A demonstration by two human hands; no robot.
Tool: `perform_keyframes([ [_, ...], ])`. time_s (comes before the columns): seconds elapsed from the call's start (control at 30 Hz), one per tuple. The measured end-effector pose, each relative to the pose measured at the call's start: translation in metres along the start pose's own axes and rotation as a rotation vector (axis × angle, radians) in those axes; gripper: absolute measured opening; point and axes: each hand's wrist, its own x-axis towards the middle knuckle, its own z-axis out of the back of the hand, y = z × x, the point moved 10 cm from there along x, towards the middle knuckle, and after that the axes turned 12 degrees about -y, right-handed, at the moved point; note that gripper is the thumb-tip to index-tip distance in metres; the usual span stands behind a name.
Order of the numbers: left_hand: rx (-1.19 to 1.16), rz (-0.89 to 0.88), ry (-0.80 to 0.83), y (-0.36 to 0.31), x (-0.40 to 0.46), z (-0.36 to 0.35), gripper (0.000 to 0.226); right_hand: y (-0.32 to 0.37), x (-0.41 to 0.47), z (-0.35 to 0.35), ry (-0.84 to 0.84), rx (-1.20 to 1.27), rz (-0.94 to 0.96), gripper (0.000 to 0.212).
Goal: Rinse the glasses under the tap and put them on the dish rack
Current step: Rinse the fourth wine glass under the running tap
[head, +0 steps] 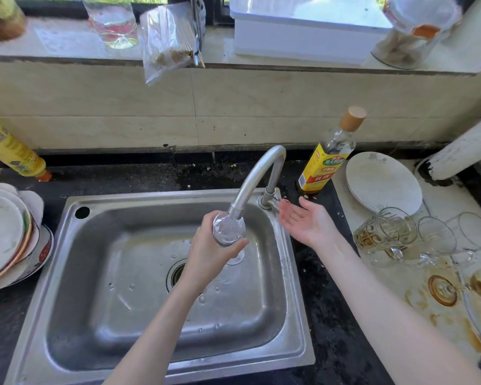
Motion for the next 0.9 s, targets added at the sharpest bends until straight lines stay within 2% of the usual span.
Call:
perform_keyframes([
  [0.13, -0.037, 0.09, -0.099, 0.014, -0.003, 0.012, 0.055, -0.041, -0.016, 0.015, -0.015, -0.35, 0.007, 0.023],
  [0.23, -0.037, 0.112, -0.168, 0.024, -0.007, 0.021, 0.058, -0.092, -0.028, 0.035, -0.041, -0.532, -0.105, 0.024],
  [0.3, -0.069, 0.122, -0.205, 0.026, -0.011, 0.026, 0.055, -0.124, -0.029, 0.043, -0.07, -0.561, -0.187, 0.028],
  [0.37, -0.102, 0.126, -0.218, 0.025, -0.014, 0.029, 0.051, -0.14, -0.026, 0.041, -0.095, -0.488, -0.212, 0.031],
  [0.43, -0.126, 0.121, -0.205, 0.026, -0.015, 0.028, 0.051, -0.142, -0.023, 0.032, -0.115, -0.316, -0.202, 0.028],
  [0.5, -0.151, 0.126, -0.168, 0.026, -0.019, 0.024, 0.058, -0.142, -0.022, 0.025, -0.129, -0.147, -0.198, 0.024],
  [0.6, -0.142, 0.116, -0.082, 0.026, -0.024, 0.019, 0.059, -0.137, -0.029, 0.022, -0.117, -0.05, -0.177, 0.02],
  [0.67, -0.107, 0.122, 0.016, 0.031, -0.029, 0.013, 0.058, -0.124, -0.03, 0.023, -0.115, -0.073, -0.102, 0.017],
  [0.77, -0.039, 0.159, 0.132, 0.046, -0.034, 0.005, 0.059, -0.093, -0.032, 0.021, -0.075, -0.261, 0.141, 0.009],
  [0.9, 0.191, 0.028, 0.115, 0.043, -0.035, 0.005, 0.061, -0.06, -0.05, 0.01, -0.055, -0.57, 0.506, 0.006],
])
